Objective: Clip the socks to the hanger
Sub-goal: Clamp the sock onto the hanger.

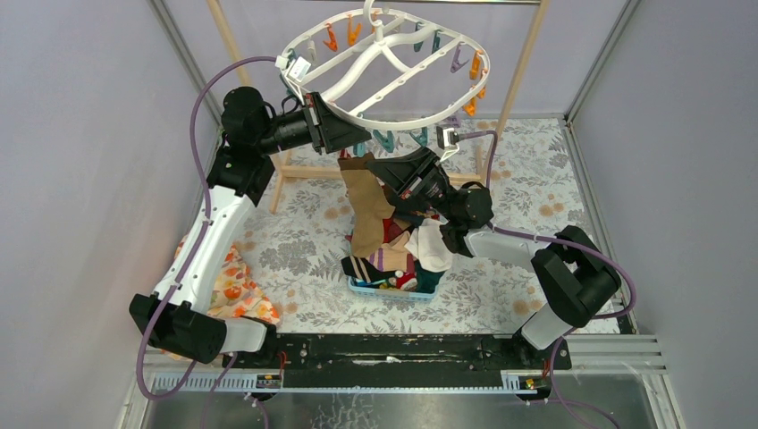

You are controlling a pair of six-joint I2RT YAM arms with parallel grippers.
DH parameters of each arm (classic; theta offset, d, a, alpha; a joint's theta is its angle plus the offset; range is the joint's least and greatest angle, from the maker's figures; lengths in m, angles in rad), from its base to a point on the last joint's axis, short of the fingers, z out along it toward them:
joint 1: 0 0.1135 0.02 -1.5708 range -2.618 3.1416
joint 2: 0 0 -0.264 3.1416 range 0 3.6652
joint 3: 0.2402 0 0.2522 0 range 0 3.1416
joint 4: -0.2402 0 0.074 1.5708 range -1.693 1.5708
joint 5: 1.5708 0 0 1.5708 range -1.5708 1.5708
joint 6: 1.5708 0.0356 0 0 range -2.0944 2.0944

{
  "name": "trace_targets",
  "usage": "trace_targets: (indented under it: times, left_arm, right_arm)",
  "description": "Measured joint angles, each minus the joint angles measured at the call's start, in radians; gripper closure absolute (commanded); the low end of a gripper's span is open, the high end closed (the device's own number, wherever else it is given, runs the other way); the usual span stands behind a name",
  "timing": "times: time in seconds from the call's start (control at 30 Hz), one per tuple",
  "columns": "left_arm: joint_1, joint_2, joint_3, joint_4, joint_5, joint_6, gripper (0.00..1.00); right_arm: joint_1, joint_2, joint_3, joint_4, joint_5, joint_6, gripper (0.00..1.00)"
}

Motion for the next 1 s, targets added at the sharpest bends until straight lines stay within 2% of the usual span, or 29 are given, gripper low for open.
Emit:
trace_targets:
  times: [0.63,0.67,0.7,0.77,0.87,1.0]
  left_arm:
    - [0.005,-0.002,-0.012,0.024,0.018,0.000,1.00]
    - [0.005,-0.002,-0.012,0.026,0.017,0.002,0.97]
    - [0.006,-0.002,-0.012,0.026,0.017,0.002,0.90]
    - [0.006,-0.002,-0.012,0.026,0.016,0.008,0.69]
    - [0.006,-0.002,-0.012,0.026,0.011,0.021,0.50]
    - [0.006,-0.002,-0.012,0.013,0.013,0.040,0.38]
  right_arm:
    - [0.000,0.002,0.037,0.002,0.070,0.018,1.00]
    - [0.000,0.004,0.041,0.002,0.069,0.019,1.00]
    - [0.000,0.006,0.045,0.002,0.068,0.021,1.00]
    - [0.000,0.008,0.052,0.000,0.067,0.022,1.00]
    - [0.000,0.008,0.058,0.000,0.067,0.021,1.00]
    - [0.000,0.008,0.079,0.003,0.067,0.021,0.96]
